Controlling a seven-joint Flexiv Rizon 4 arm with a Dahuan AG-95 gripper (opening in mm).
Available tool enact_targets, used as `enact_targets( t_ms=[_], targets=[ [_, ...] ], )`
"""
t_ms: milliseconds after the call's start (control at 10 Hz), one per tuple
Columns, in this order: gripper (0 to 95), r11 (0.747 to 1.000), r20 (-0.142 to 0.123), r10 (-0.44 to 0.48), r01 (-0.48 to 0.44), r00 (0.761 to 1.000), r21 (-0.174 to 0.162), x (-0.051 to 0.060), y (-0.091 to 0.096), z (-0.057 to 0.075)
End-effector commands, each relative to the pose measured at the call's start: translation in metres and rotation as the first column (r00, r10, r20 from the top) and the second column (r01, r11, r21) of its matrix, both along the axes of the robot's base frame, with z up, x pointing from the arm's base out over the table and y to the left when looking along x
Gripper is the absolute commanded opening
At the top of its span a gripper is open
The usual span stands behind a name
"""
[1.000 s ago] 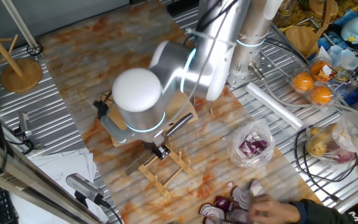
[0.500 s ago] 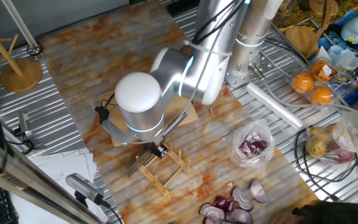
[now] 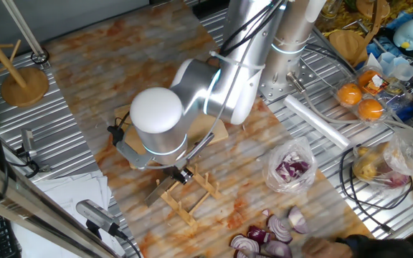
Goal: Chop the onions
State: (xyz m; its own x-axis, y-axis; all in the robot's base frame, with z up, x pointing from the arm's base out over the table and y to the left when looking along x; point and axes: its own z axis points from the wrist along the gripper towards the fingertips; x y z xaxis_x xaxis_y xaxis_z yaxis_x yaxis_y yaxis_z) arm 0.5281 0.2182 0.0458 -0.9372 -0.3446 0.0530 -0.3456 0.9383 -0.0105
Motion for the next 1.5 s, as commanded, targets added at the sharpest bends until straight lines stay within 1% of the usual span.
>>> enact_targets(
  t_ms=[100,200,300,400,500,600,700,800,900,1000,1100,1200,1300,1500],
  targets=[
    [38.0,1.000,0.001,-0.014,0.014,1.000,-0.006,-0.001,-0.001,0.004],
    [38.0,0.999,0.001,-0.051,0.051,0.999,-0.014,-0.004,-0.003,0.025],
    [38.0,0.998,-0.002,-0.066,0.066,0.998,-0.019,-0.006,-0.006,0.044],
    [38.0,0.996,0.000,-0.089,0.089,0.996,-0.023,-0.010,-0.013,0.065],
    [0.0,0.994,0.002,-0.111,0.111,0.994,-0.016,-0.015,-0.022,0.083],
    [0.0,0.989,-0.008,-0.149,0.149,0.989,-0.019,-0.020,-0.030,0.100],
    [0.0,0.985,-0.013,-0.171,0.171,0.985,-0.018,-0.024,-0.035,0.108],
    [0.0,0.986,-0.012,-0.168,0.168,0.986,-0.008,-0.033,-0.048,0.120],
    [0.0,0.986,-0.030,-0.168,0.168,0.985,-0.020,-0.040,-0.058,0.126],
    [0.0,0.985,-0.044,-0.170,0.169,0.985,-0.026,-0.047,-0.065,0.130],
    [0.0,0.984,-0.051,-0.175,0.173,0.983,-0.042,-0.054,-0.073,0.132],
    [0.0,0.985,-0.053,-0.170,0.168,0.984,-0.040,-0.059,-0.077,0.129],
    [0.0,0.986,-0.054,-0.165,0.163,0.985,-0.030,-0.064,-0.081,0.126],
    [0.0,0.988,-0.055,-0.157,0.156,0.986,-0.014,-0.070,-0.084,0.125]
  ],
)
